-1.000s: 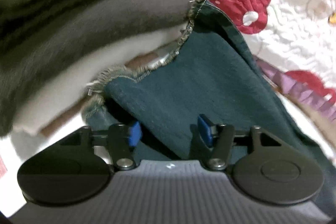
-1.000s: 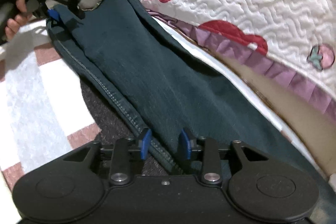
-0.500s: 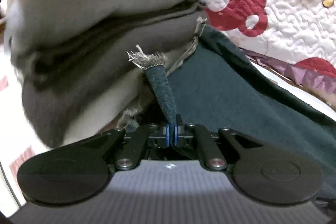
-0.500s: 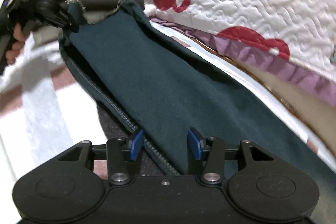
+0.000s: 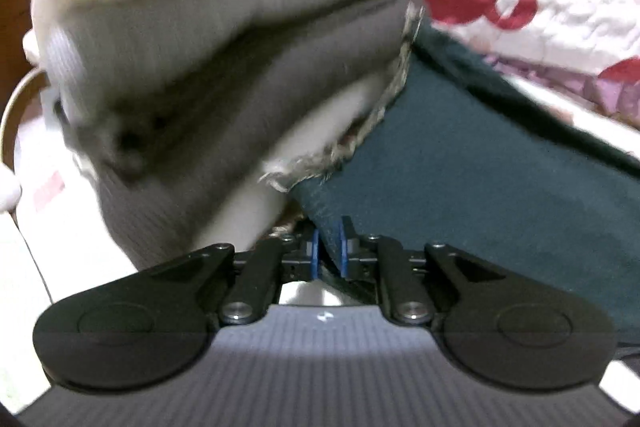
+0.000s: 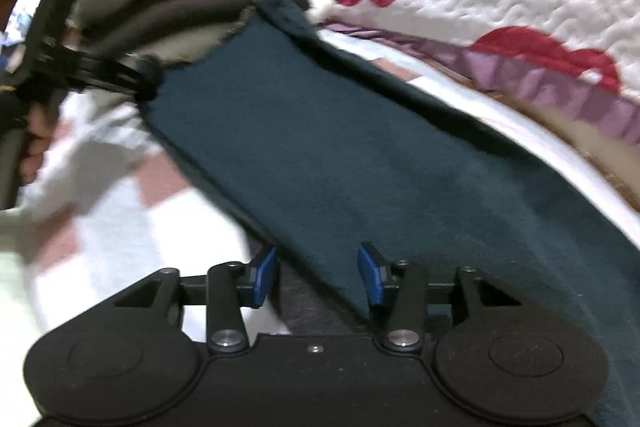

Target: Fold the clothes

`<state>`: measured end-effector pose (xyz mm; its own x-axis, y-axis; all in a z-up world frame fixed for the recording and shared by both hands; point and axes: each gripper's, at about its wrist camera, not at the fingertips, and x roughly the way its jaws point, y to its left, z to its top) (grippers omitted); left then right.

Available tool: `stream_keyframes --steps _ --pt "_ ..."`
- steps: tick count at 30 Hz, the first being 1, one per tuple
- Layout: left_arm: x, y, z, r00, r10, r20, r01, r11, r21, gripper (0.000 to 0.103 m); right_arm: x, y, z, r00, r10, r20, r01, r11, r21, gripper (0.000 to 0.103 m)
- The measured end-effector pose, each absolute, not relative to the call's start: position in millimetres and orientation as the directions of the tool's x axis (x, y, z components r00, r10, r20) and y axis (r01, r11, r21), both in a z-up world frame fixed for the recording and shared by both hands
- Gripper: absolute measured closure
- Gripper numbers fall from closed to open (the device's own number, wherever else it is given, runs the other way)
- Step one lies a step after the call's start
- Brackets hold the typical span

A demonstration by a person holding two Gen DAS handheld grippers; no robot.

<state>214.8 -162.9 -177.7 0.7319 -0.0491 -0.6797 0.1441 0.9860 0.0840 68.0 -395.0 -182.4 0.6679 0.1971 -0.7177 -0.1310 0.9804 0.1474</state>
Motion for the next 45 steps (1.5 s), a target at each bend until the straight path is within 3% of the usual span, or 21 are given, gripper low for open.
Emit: stream_keyframes --steps 3,6,8,10,12,16,20,27,30,32,35,38,45 --pt "203.5 -168.9 -153.5 0.776 -0.084 -0.625 0.175 0.981 0.087 0.089 65.9 -422.4 -165.9 0.678 0.398 -0.618 -0.149 0.898 0.414 0.051" --pt "187.8 -180.4 -135.7 0.825 -0.166 -0.541 0.24 0.968 0.069 0.081 87.4 -439.7 -154.3 0.717 0.338 -0.61 -0.053 0.898 0.436 0.05" --pt "187.3 -190.7 -137.7 0.802 -0.291 -0.522 0.345 0.939 0.006 0.074 110.7 -430.2 -158.1 0.704 0.211 -0.678 -0.001 0.955 0.296 0.05" --pt "197.5 -199.3 -156.1 0.725 -0.37 -0.58 0.415 0.908 -0.061 0.071 139.7 -417.8 -176.5 0.658 0.117 -0.744 0.058 0.977 0.204 0.05" --pt "203.0 -198.2 -175.8 0.695 -0.351 -0.627 0.398 0.915 -0.071 0.072 167.1 -406.4 -195.0 0.619 0.054 -0.784 0.105 0.983 0.15 0.05" --pt "208.6 -181.2 -208.0 0.679 -0.262 -0.686 0.32 0.946 -0.045 0.074 208.4 -383.6 -210.8 0.646 -0.007 -0.763 0.127 0.987 0.099 0.041" --pt "210.6 -168.1 -211.8 0.678 -0.262 -0.687 0.278 0.956 -0.091 0.074 260.5 -365.2 -215.3 0.658 -0.031 -0.753 0.112 0.992 0.056 0.041" --pt "204.0 -170.9 -217.1 0.699 -0.238 -0.675 0.3 0.953 -0.025 0.074 329.4 -361.6 -211.0 0.653 -0.062 -0.755 0.13 0.991 0.031 0.042" --pt "206.1 -169.5 -217.2 0.699 -0.241 -0.673 0.307 0.951 -0.022 0.074 334.8 -375.9 -208.8 0.663 -0.018 -0.748 0.14 0.985 0.1 0.044" --pt "208.0 -169.8 -215.8 0.694 -0.241 -0.678 0.306 0.952 -0.025 0.074 320.3 -396.6 -200.1 0.692 -0.029 -0.721 0.209 0.964 0.162 0.068" --pt "210.7 -170.8 -212.0 0.683 -0.24 -0.689 0.296 0.954 -0.039 0.074 244.7 -438.5 -181.7 0.735 -0.069 -0.674 0.336 0.901 0.274 0.061" --pt "213.0 -171.8 -207.7 0.673 -0.24 -0.699 0.287 0.956 -0.053 0.073 158.6 -482.5 -162.2 0.769 -0.123 -0.627 0.448 0.804 0.391 0.06" --pt "189.6 -211.8 -177.3 0.666 -0.299 -0.683 0.323 0.941 -0.097 0.071 -68.8 -553.6 -164.8 0.72 -0.265 -0.642 0.564 0.762 0.319 0.057"
